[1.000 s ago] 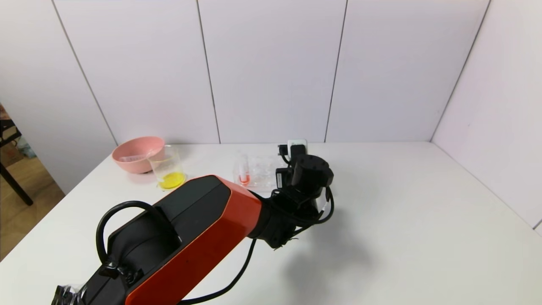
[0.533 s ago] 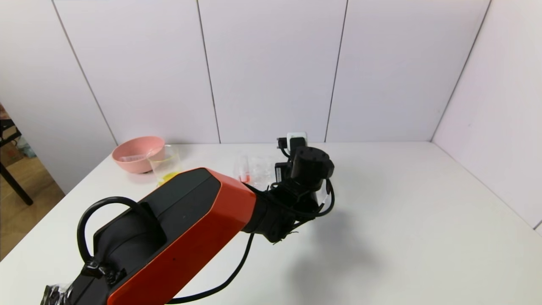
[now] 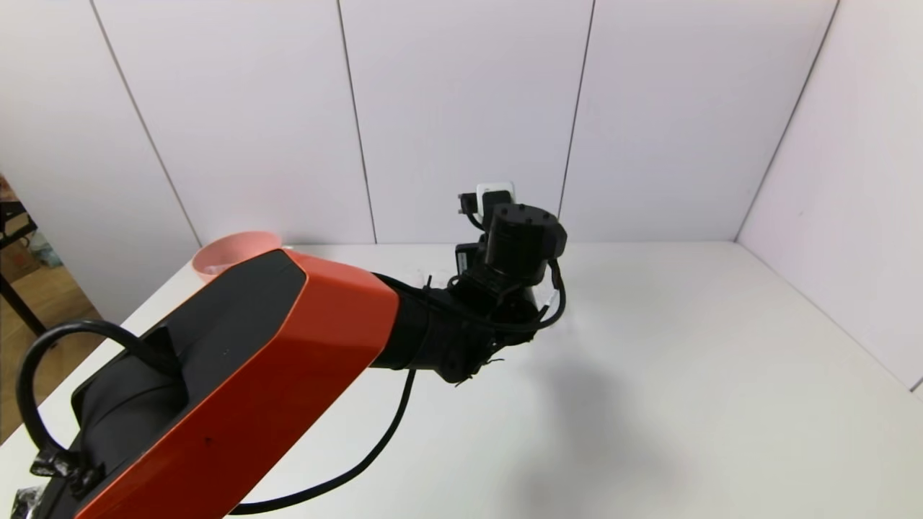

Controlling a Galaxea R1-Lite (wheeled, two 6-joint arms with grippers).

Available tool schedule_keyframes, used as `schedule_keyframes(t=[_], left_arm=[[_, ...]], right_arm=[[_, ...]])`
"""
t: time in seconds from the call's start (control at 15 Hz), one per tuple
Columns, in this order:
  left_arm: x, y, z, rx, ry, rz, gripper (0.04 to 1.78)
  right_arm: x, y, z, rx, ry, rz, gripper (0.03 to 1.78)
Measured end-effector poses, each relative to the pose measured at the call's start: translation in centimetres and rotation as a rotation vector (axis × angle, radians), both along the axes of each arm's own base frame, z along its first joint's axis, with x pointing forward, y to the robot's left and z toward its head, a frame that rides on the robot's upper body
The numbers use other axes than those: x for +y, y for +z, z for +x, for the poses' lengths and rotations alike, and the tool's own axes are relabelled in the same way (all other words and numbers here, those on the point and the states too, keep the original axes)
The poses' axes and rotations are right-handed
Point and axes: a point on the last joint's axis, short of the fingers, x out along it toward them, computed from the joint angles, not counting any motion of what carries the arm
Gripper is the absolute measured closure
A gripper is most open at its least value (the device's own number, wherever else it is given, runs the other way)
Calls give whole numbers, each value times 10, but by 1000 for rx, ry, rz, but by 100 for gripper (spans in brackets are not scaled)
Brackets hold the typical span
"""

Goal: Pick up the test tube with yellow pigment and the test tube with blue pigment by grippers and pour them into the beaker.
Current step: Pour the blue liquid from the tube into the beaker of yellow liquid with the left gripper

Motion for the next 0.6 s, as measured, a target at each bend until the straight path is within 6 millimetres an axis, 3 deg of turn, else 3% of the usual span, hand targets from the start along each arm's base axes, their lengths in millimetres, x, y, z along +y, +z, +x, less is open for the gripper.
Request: schedule_keyframes(t=[0.6], left_arm=[[15, 60, -32, -14, -28, -18, 137]], right_arm=[[0, 0, 0, 0, 0, 0, 4]])
